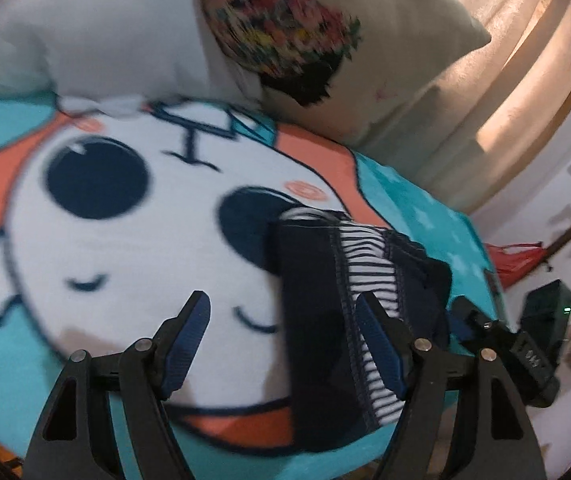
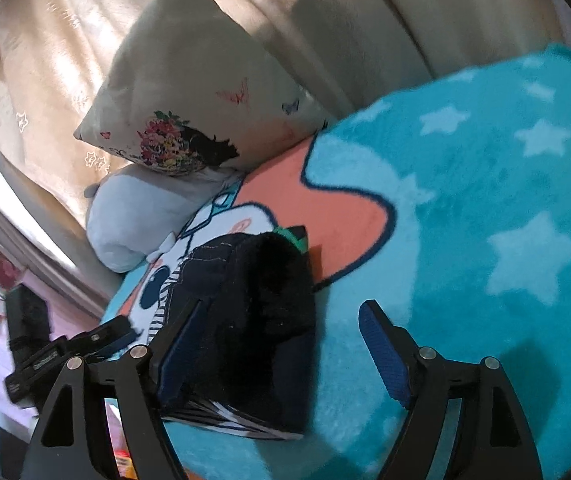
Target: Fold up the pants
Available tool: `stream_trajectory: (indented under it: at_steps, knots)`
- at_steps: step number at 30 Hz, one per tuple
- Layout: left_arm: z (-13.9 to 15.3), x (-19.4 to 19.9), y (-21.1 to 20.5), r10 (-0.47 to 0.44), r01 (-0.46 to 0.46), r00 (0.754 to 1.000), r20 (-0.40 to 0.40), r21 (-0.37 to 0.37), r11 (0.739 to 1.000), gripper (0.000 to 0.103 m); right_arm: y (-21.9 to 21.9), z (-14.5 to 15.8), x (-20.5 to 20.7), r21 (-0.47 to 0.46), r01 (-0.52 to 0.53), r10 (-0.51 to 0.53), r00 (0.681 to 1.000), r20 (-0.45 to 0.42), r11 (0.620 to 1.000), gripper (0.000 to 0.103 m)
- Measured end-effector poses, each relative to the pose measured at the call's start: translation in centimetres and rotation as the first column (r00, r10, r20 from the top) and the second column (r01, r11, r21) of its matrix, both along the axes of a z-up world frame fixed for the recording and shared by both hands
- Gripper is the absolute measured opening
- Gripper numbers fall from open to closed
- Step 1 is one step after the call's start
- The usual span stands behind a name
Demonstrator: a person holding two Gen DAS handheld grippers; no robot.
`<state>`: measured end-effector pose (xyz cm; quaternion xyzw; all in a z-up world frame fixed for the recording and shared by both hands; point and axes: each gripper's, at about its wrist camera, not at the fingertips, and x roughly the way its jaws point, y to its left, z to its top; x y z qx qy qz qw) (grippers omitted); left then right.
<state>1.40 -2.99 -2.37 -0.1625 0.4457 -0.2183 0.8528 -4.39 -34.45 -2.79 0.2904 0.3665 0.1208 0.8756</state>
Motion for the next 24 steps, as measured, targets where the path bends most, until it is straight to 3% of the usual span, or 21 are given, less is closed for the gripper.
stream_trajectory:
  at_steps: [10,13,15,16,18,21,24]
  knots:
    - [-2.4,3.6,-3.5,-0.095,0.090,0.993,-0.066,-0.079,0.993,0.075,0.7,-1.8,3.5,0.137,-0.058,0.065,0.997,-0.043,0.989,0.083]
    - [-2.7,3.2,-3.9,-0.080,0.075,0.995,-0.053,-0.097,0.992,0.079,1.4,-1.8,3.8,0.121,-0.075,0.079,0.996,-0.029,0.990,0.083]
    - [-2.7,2.6,-4.1,-0.085,0.081,0.996,-0.041,-0.094,0.992,0.078,2.1,-1.8,3.8,0.107,-0.095,0.098,0.995,-0.024,0.990,0.072]
    - [-2.6,2.2,-4.2,-0.093,0.089,0.995,-0.034,-0.087,0.992,0.076,2.3,-1.8,3.7,0.104,-0.101,0.104,0.994,-0.027,0.989,0.069]
    - [-2.5,1.8,-4.2,-0.128,0.122,0.991,-0.041,-0.115,0.986,0.039,2.6,-1.6,3.3,0.084,-0.096,0.098,0.995,-0.018,0.992,0.060]
    - [-1.8,0.9,-3.8,-0.125,0.122,0.992,-0.019,-0.118,0.986,0.032,2.6,-0.8,2.7,0.093,-0.107,0.107,0.994,0.000,0.990,0.049]
    - [-0.7,-0.2,-3.5,-0.119,0.120,0.993,0.010,-0.119,0.986,0.032,3.0,0.4,2.2,0.091,-0.132,0.130,0.991,0.025,0.987,0.045]
